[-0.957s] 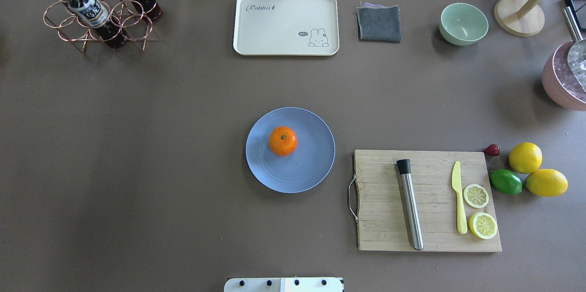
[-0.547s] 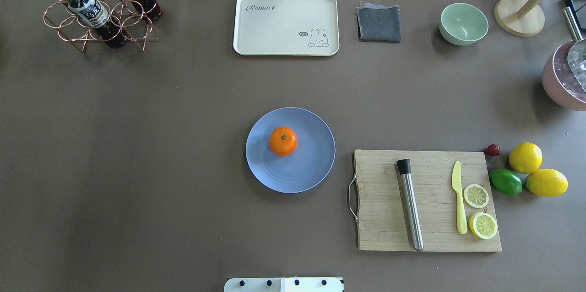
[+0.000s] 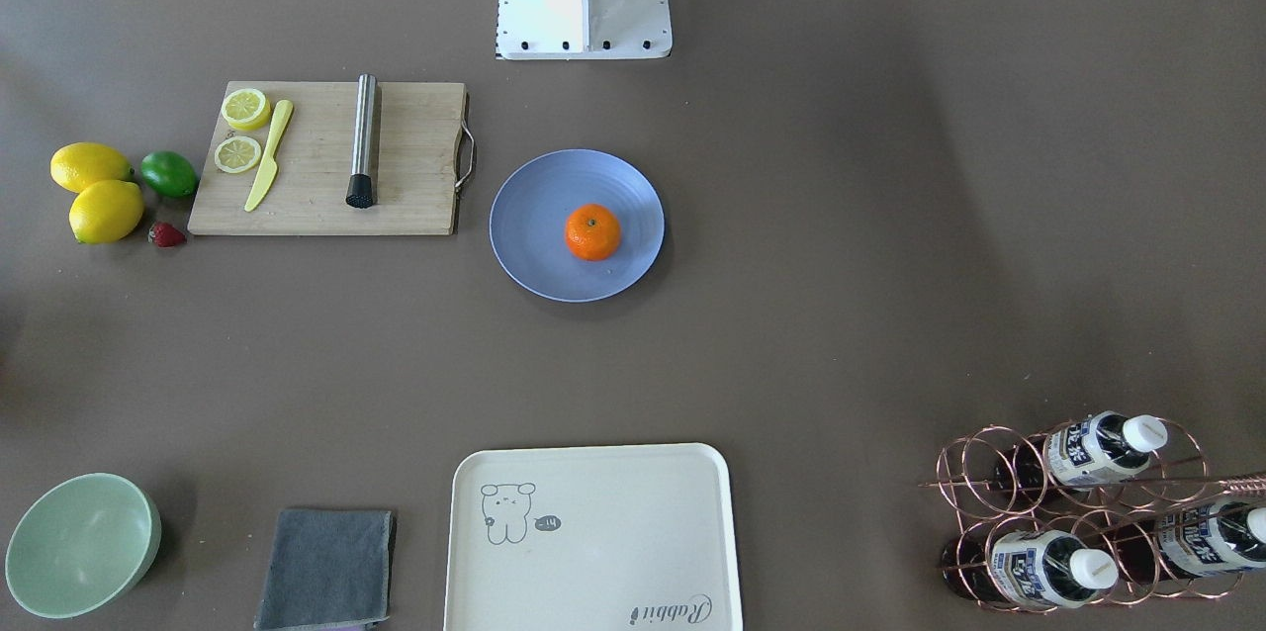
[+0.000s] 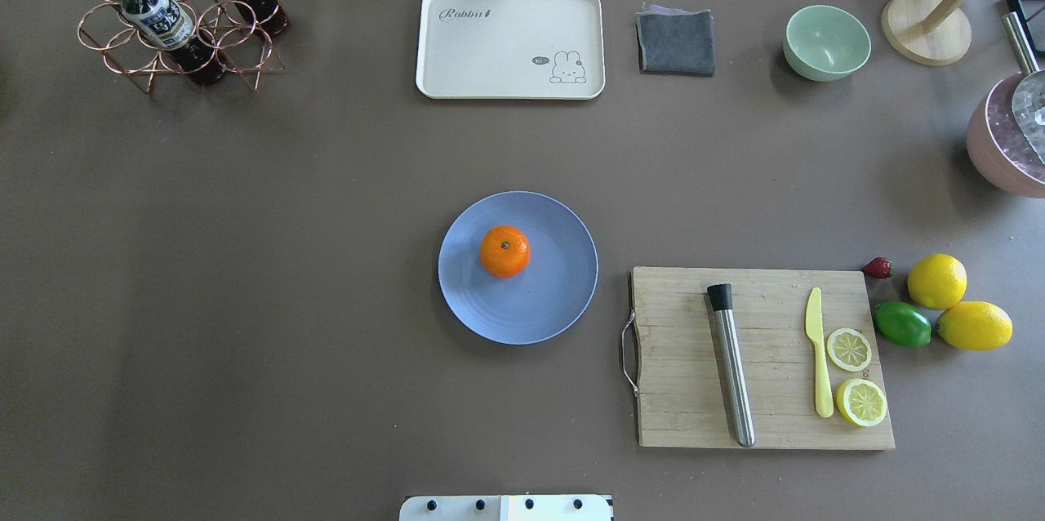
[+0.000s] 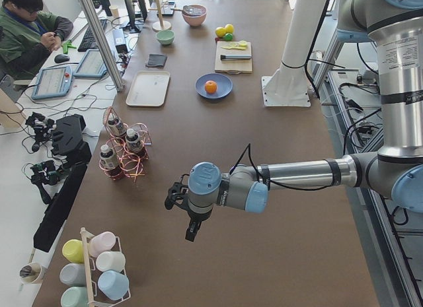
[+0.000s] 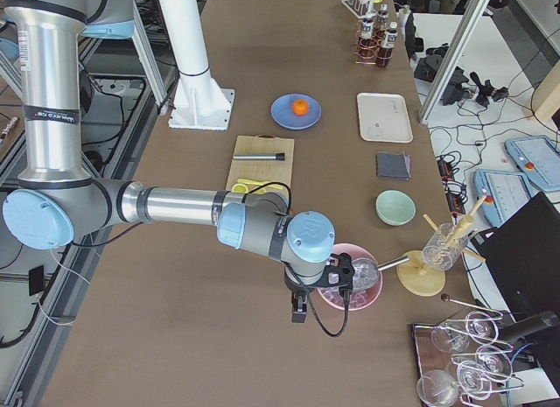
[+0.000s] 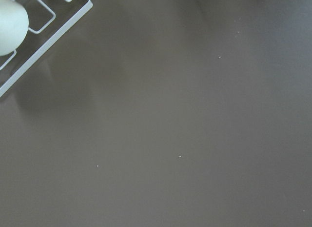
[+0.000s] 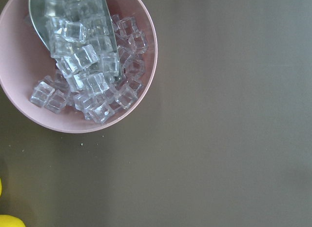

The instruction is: Pick orange to plate

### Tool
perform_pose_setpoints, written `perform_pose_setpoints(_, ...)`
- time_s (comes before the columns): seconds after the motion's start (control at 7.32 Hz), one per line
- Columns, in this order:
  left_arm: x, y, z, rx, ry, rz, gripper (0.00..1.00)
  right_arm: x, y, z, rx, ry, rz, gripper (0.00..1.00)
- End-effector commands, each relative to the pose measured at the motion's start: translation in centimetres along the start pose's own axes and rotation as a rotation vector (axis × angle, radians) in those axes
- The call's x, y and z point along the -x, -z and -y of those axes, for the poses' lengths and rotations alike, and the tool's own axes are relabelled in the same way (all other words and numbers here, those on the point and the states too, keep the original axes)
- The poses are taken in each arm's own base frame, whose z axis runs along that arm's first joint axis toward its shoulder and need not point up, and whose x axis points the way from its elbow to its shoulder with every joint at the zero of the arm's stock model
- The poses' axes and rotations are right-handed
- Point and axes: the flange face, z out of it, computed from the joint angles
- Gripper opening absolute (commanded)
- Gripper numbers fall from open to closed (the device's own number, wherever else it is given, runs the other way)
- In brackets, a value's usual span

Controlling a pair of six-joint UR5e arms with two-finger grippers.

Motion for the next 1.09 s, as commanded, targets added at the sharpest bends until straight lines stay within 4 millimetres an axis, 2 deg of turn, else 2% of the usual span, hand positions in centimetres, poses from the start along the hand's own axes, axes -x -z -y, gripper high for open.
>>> perform_pose_setpoints(0.0, 1.3, 2.4, -0.6, -0.048, 0.043, 0.016, 0.98, -0.2, -2.1, 1.4, -0.025, 0.02, -0.009, 1.0)
perform_pose_setpoints(0.14, 0.9, 3.0, 0.3, -0.056, 0.04, 0.017, 0.98, -0.6, -3.4, 1.9, -0.045, 0.012, -0.013, 1.0)
perform_pose_setpoints(0.41, -2.1, 6.8, 3.6, -0.014, 0.078, 0.01, 0.98, 0.9, -4.0, 2.8, -0.071, -0.02, -0.007, 1.0)
perform_pose_setpoints(0.68, -2.5, 7.0, 3.7, -0.011, 0.077, 0.006, 0.98, 3.1, -3.9, 3.7, -0.077, -0.044, -0.002, 1.0)
perform_pose_setpoints(0.96, -2.3, 6.8, 3.6, -0.009, 0.077, 0.004, 0.98, 3.6, -3.7, 3.8, -0.082, -0.036, 0.008, 1.0)
